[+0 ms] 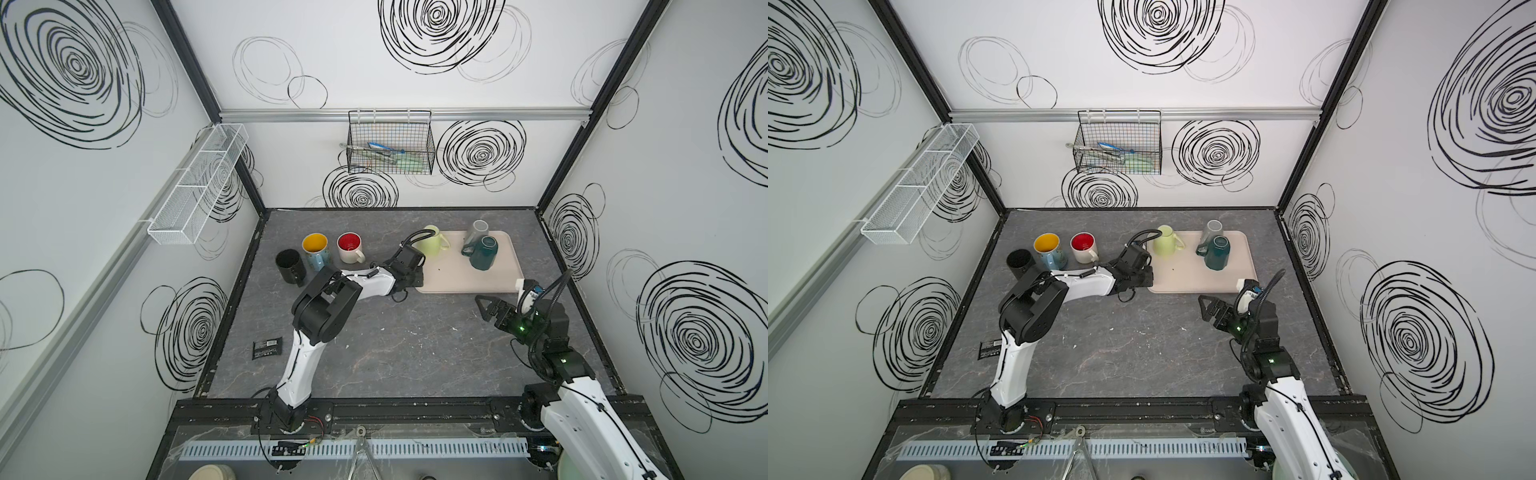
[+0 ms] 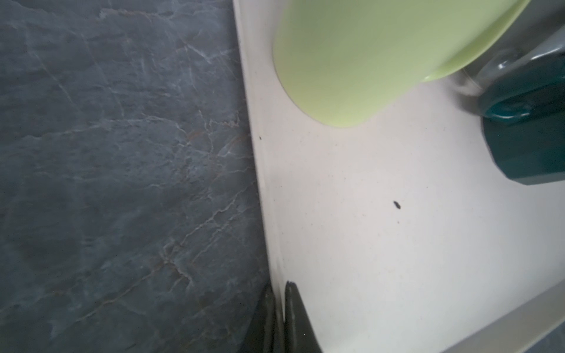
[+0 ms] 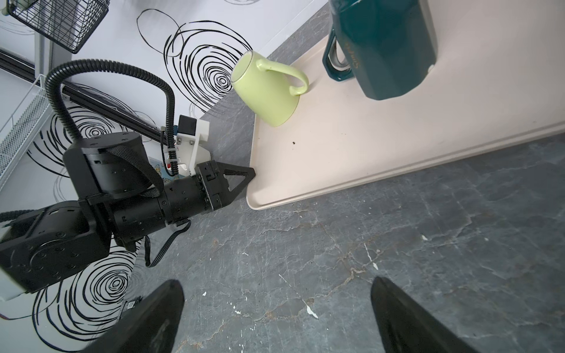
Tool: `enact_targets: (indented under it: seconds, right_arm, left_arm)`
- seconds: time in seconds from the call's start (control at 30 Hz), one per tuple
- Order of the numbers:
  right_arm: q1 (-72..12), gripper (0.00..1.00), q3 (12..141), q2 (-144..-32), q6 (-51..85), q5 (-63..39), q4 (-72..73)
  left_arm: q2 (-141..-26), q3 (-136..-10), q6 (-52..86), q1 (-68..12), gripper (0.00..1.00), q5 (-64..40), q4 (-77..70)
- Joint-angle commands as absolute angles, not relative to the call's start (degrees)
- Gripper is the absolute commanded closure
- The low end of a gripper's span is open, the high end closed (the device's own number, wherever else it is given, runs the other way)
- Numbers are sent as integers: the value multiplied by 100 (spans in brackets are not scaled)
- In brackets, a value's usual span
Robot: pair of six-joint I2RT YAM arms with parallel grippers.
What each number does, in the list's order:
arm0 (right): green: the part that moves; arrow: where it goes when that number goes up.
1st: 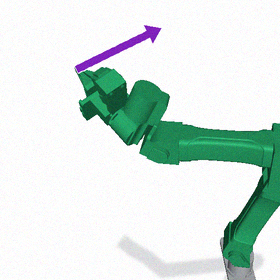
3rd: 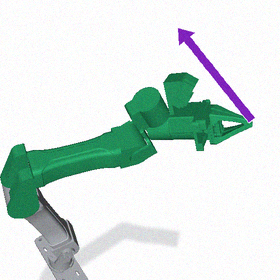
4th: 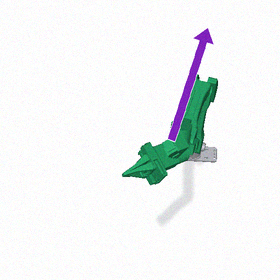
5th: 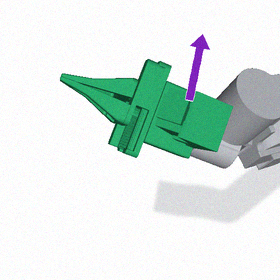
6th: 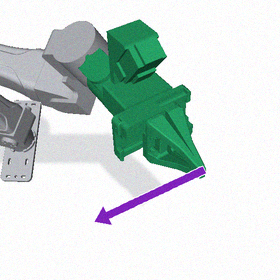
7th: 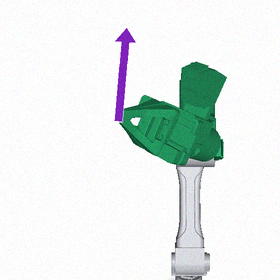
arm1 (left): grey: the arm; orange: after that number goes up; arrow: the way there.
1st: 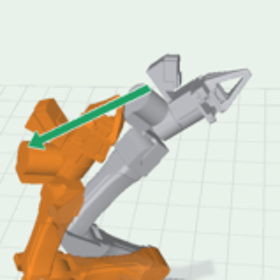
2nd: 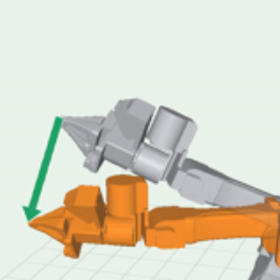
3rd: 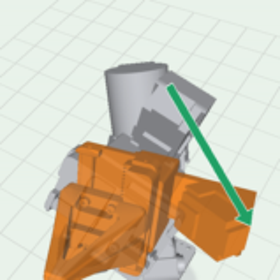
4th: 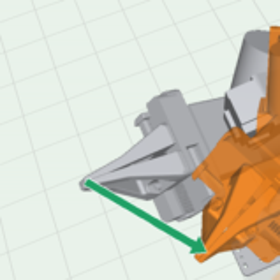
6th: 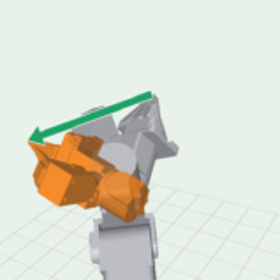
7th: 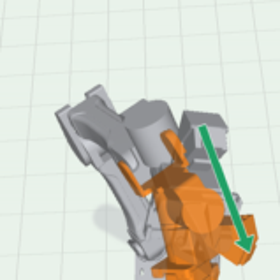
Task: Turn the mug right side up
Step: Move the tray to the center of the table.
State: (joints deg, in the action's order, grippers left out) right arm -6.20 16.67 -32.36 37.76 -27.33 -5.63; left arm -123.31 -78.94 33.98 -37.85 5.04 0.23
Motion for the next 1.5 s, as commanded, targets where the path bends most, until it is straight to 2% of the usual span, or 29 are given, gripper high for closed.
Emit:
enact_targets:
  seconds: [0.0,0.3,1.0,1.1,1.47]
  right_arm:
    - [-597,0,1705,-3268,3833,-2700,-385]
    - [-598,0,1614,-3226,3846,-2611,-379]
    - [-602,0,1508,-3524,3755,-2625,-53]
    - [-604,0,1657,-3652,3696,-2501,-193]
    - [-598,0,1724,-3952,3722,-2730,-138]
  left_arm:
    - [-12482,-7660,3060,-3705,90,933,1135]
    - [-12046,-6940,2892,-3498,94,1130,1161]
    - [-10553,-4766,2793,-3124,96,1384,987]
    - [-10227,-4350,2849,-2900,95,1182,757]
    - [-9592,-4077,2832,-2663,96,1241,1056]
